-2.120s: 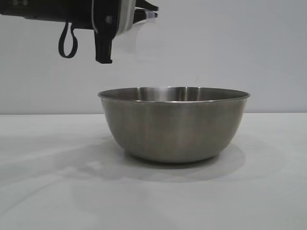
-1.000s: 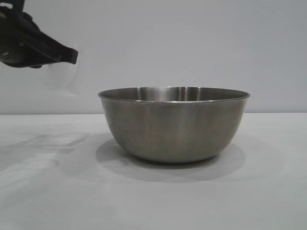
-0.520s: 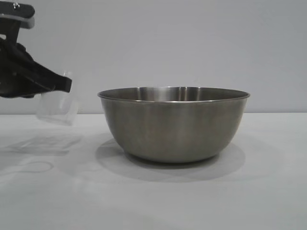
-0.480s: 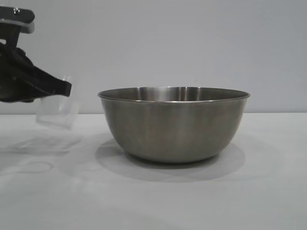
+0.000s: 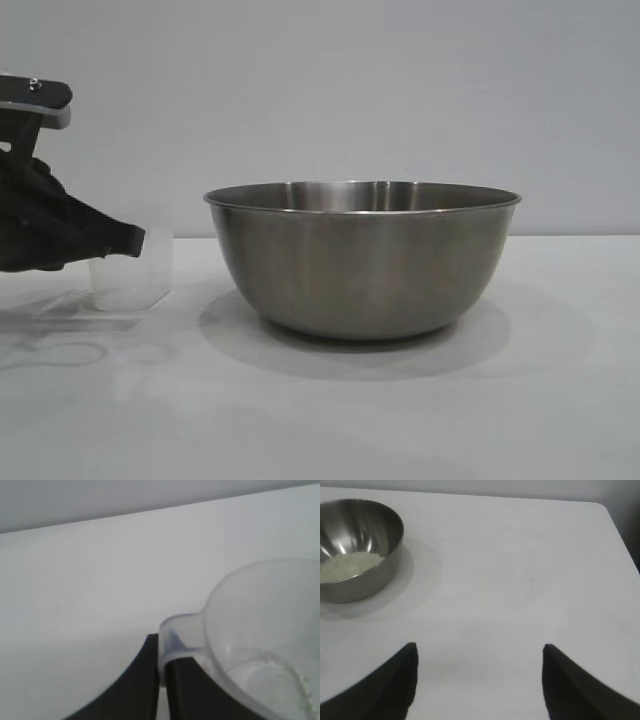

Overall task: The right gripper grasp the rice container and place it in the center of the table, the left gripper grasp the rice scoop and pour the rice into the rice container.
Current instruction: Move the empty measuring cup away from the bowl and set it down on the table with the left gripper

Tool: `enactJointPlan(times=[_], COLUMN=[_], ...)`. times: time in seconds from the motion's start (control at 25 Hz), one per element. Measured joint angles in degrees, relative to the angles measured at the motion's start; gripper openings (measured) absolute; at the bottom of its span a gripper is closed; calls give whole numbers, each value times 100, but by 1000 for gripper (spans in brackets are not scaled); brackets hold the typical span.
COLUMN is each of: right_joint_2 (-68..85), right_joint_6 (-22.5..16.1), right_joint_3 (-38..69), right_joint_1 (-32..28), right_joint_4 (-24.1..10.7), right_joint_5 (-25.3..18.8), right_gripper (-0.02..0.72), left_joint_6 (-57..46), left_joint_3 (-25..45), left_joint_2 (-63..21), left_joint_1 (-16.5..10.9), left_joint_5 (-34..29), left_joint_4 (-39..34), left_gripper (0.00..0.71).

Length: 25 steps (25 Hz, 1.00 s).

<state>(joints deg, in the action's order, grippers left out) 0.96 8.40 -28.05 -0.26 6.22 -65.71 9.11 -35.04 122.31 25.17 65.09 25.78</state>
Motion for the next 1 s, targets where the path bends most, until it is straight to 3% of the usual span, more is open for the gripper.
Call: enactJointPlan(times=[0.08, 0.12, 0.16, 0.4, 0.8, 1.0], right_joint_2=[0, 0, 0, 0, 0, 0], right_joint_6=[0, 0, 0, 0, 0, 0], right_joint_3=[0, 0, 0, 0, 0, 0], right_joint_1=[0, 0, 0, 0, 0, 0], right_joint_4=[0, 0, 0, 0, 0, 0], right_joint_5=[0, 0, 0, 0, 0, 0], right_gripper=[449, 449, 449, 449, 449, 449], left_joint_6=[0, 0, 0, 0, 0, 0], left_joint_3=[0, 0, 0, 0, 752, 1332], left_joint_2=[0, 0, 0, 0, -462, -1034], left_joint_1=[0, 0, 0, 0, 0, 0], left_joint_5=[0, 0, 0, 0, 0, 9], left_joint_4=[0, 0, 0, 12, 2, -478], left_gripper=[0, 48, 48, 281, 295, 295])
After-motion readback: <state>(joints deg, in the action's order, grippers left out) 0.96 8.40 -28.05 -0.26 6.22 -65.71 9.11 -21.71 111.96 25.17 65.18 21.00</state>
